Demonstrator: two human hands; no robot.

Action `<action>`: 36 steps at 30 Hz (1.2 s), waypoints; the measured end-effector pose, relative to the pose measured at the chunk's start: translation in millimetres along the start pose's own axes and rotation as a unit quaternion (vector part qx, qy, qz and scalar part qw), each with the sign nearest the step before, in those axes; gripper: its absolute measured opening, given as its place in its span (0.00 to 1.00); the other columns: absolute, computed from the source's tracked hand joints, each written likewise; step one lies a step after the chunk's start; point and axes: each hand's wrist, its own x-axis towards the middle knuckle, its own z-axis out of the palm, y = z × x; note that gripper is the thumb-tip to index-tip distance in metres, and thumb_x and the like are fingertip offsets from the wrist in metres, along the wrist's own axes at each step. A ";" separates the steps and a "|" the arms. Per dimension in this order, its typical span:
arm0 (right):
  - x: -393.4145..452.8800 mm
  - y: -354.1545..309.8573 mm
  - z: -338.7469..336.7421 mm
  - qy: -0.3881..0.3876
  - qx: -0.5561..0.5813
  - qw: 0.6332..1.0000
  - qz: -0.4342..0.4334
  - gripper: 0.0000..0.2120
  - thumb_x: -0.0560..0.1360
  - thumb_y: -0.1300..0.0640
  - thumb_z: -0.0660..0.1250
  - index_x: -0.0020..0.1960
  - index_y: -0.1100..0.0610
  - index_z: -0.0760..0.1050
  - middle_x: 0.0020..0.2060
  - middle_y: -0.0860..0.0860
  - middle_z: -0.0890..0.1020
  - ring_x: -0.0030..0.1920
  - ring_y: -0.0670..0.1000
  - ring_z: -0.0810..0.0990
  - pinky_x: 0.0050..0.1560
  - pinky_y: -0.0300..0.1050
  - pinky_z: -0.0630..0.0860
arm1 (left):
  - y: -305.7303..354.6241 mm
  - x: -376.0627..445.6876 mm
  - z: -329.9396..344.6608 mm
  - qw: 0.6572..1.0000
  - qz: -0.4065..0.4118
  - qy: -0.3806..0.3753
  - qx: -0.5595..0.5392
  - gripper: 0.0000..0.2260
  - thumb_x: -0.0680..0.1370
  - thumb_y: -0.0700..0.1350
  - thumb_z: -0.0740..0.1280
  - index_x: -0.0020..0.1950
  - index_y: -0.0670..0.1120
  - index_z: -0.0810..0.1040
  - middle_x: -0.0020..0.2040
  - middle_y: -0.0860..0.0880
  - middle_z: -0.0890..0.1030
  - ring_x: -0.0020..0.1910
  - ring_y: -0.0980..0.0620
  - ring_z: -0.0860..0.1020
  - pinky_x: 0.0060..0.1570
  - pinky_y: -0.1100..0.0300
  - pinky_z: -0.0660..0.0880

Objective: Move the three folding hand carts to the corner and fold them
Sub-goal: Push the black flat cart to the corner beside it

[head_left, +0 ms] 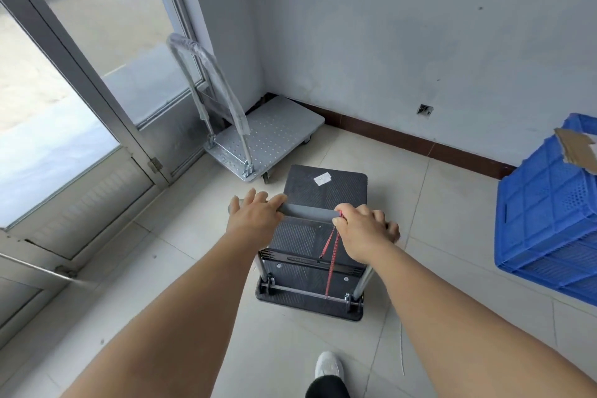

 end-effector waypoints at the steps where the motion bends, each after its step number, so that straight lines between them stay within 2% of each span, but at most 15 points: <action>1: 13.7 -5.8 -5.6 -0.003 0.002 1.000 -0.001 0.16 0.81 0.49 0.46 0.65 0.43 0.64 0.64 0.52 0.70 0.63 0.56 0.64 0.61 0.56 0.59 | -2.0 14.7 -3.9 1.000 -0.008 -0.006 0.005 0.18 0.83 0.51 0.52 0.73 0.58 0.58 0.68 0.50 0.67 0.72 0.47 0.58 0.70 0.43 0.52; 5: 64.4 -24.0 -26.7 -0.006 0.002 1.000 -0.004 0.15 0.82 0.52 0.48 0.67 0.44 0.63 0.64 0.53 0.69 0.64 0.56 0.63 0.61 0.57 0.58 | -6.8 66.8 -21.6 0.999 -0.036 -0.027 -0.003 0.23 0.82 0.49 0.53 0.76 0.56 0.51 0.77 0.48 0.53 0.78 0.44 0.45 0.73 0.40 0.46; 9: 107.9 -33.4 -43.9 -0.004 -0.002 1.000 0.007 0.15 0.81 0.53 0.50 0.67 0.44 0.63 0.64 0.54 0.69 0.64 0.57 0.63 0.60 0.56 0.59 | -9.7 108.6 -35.9 0.999 -0.025 -0.026 -0.007 0.24 0.82 0.48 0.54 0.76 0.57 0.50 0.78 0.49 0.51 0.78 0.45 0.44 0.73 0.40 0.46; 13: 141.8 -36.7 -57.2 0.003 0.001 1.000 0.024 0.16 0.82 0.51 0.47 0.67 0.45 0.63 0.63 0.54 0.69 0.63 0.57 0.64 0.61 0.55 0.59 | -12.5 141.7 -40.8 1.000 -0.013 -0.024 -0.003 0.29 0.82 0.44 0.55 0.77 0.58 0.43 0.79 0.49 0.45 0.78 0.45 0.41 0.73 0.40 0.44; 17: 163.8 -45.0 -56.3 0.041 0.007 0.998 0.043 0.15 0.82 0.51 0.47 0.66 0.45 0.64 0.63 0.53 0.70 0.64 0.56 0.64 0.62 0.55 0.59 | -18.9 170.3 -43.0 0.999 0.000 -0.033 -0.004 0.32 0.81 0.41 0.54 0.77 0.58 0.39 0.79 0.49 0.39 0.77 0.46 0.37 0.73 0.38 0.42; 20: 172.7 -54.8 -51.4 0.068 0.011 0.997 0.029 0.18 0.81 0.53 0.50 0.70 0.45 0.60 0.67 0.51 0.68 0.68 0.55 0.61 0.65 0.55 0.58 | -32.3 189.1 -47.1 0.999 0.011 -0.037 0.011 0.33 0.81 0.39 0.54 0.77 0.57 0.37 0.79 0.49 0.37 0.77 0.45 0.36 0.72 0.37 0.41; 24: 178.4 -72.0 -47.9 0.051 0.031 0.998 0.021 0.23 0.81 0.54 0.51 0.75 0.47 0.52 0.72 0.50 0.62 0.73 0.55 0.56 0.71 0.56 0.58 | -60.4 206.4 -58.3 0.998 0.026 -0.040 0.045 0.33 0.81 0.40 0.54 0.77 0.56 0.36 0.79 0.47 0.37 0.77 0.46 0.37 0.73 0.38 0.41; 26: 173.6 -84.1 -44.7 0.039 0.060 0.997 0.040 0.25 0.81 0.53 0.50 0.77 0.48 0.48 0.76 0.50 0.55 0.77 0.55 0.49 0.75 0.57 0.53 | -72.5 210.3 -62.6 0.998 0.026 -0.038 0.048 0.33 0.80 0.40 0.54 0.77 0.54 0.36 0.79 0.47 0.38 0.77 0.46 0.37 0.73 0.39 0.41; 29: 160.2 -99.8 -41.8 0.027 0.104 0.992 0.071 0.27 0.82 0.51 0.50 0.78 0.49 0.42 0.78 0.49 0.45 0.78 0.54 0.41 0.77 0.54 0.47 | -80.6 211.8 -66.7 0.997 0.045 -0.033 0.051 0.34 0.80 0.43 0.56 0.77 0.52 0.36 0.79 0.46 0.38 0.77 0.45 0.38 0.74 0.40 0.42; 32: 143.3 -104.8 -43.5 0.031 0.123 0.987 0.102 0.29 0.82 0.49 0.51 0.78 0.49 0.40 0.78 0.49 0.42 0.78 0.52 0.41 0.76 0.53 0.47 | -71.6 209.0 -68.4 0.993 0.103 -0.048 0.044 0.35 0.80 0.47 0.57 0.77 0.52 0.35 0.79 0.47 0.37 0.77 0.46 0.37 0.74 0.40 0.42; 36: 116.1 -99.3 -46.4 0.051 0.133 0.981 0.131 0.30 0.82 0.48 0.52 0.78 0.50 0.42 0.79 0.50 0.44 0.78 0.52 0.43 0.76 0.53 0.50 | -40.9 190.5 -66.0 0.983 0.173 -0.052 0.018 0.34 0.80 0.49 0.57 0.78 0.52 0.37 0.79 0.48 0.38 0.78 0.48 0.38 0.74 0.41 0.42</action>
